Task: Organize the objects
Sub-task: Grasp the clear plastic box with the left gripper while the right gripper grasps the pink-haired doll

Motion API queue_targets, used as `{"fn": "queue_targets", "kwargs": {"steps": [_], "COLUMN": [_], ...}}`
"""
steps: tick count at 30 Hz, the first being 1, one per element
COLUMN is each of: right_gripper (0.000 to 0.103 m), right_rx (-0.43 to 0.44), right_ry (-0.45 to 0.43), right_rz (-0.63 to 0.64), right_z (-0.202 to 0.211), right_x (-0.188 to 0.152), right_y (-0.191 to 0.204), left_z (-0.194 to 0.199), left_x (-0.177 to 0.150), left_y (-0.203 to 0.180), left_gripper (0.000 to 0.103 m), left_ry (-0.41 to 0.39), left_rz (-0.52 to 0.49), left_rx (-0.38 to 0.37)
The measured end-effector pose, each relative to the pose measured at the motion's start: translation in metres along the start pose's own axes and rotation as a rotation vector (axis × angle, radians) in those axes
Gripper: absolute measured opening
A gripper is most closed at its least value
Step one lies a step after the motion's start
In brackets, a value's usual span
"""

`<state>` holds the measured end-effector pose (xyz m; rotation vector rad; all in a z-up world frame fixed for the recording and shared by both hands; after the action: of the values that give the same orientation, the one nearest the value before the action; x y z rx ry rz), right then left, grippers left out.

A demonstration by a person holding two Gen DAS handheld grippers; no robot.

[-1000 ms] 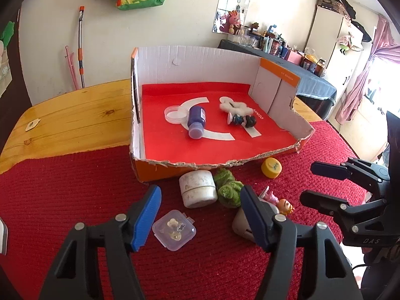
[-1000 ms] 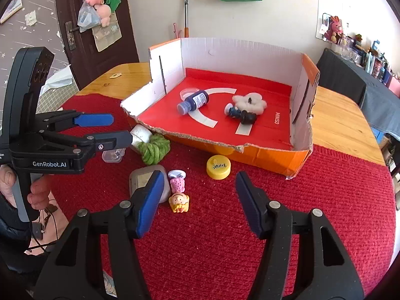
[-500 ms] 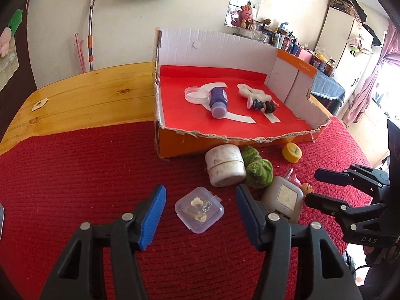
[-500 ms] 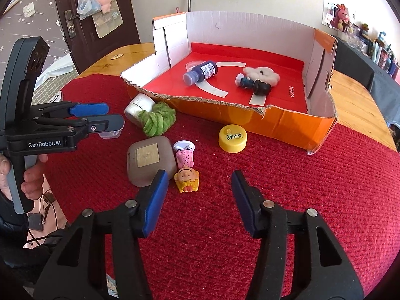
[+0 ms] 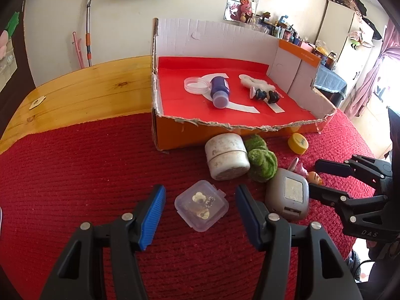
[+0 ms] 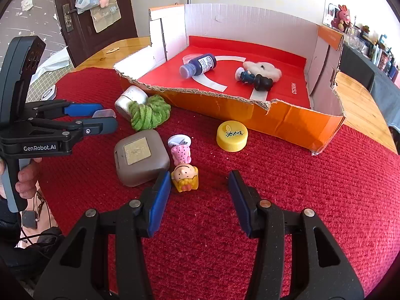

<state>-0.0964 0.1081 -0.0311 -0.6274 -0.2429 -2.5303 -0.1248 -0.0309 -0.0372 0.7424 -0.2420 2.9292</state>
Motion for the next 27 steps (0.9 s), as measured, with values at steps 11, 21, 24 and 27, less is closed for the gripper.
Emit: {"fn": "queue_targets", "kwargs": {"steps": [11,21,24,27], "right_gripper": [0.029,0.021,0.021,0.021], "right_rx": [-0.023,-0.005,-0.004,-0.001], "right_ry": [-0.012,-0.032,-0.045,-0.054], "right_rz": [0.037,0.004,-0.002,-0.005], "right_z": [-0.004,0.003,0.008,0.012], "right_x": [0.004,0.007,0.008,0.009], "right_y": [0.009,0.008,0.006,0.005], "left_z": [-0.001,0.004,0.006,0.009], "left_x": [-0.004,-0.004,-0.005,-0.005], "left_y": [-0.005,-0.004,-0.005,-0.005], "left_gripper": [0.044,0.044,0.044,0.044], "left_ry": [-0.022,-0.032,-0.035,-0.041], "left_rz": [-0.029,-0.016,-0.015,-0.008], "left_rx": [0.067,0.05,0.047,0.042]}}
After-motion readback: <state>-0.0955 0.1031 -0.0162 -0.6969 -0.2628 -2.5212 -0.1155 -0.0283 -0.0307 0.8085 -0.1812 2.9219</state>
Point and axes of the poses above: each gripper's, at about its wrist camera, not at the fingertips, and z roughly against the way its jaws point, y to its left, x to its top, the point moved 7 cm from there along -z, roughly the way its jaws point, and after that the axes turned 10 degrees about y, right-handed, at the moved point
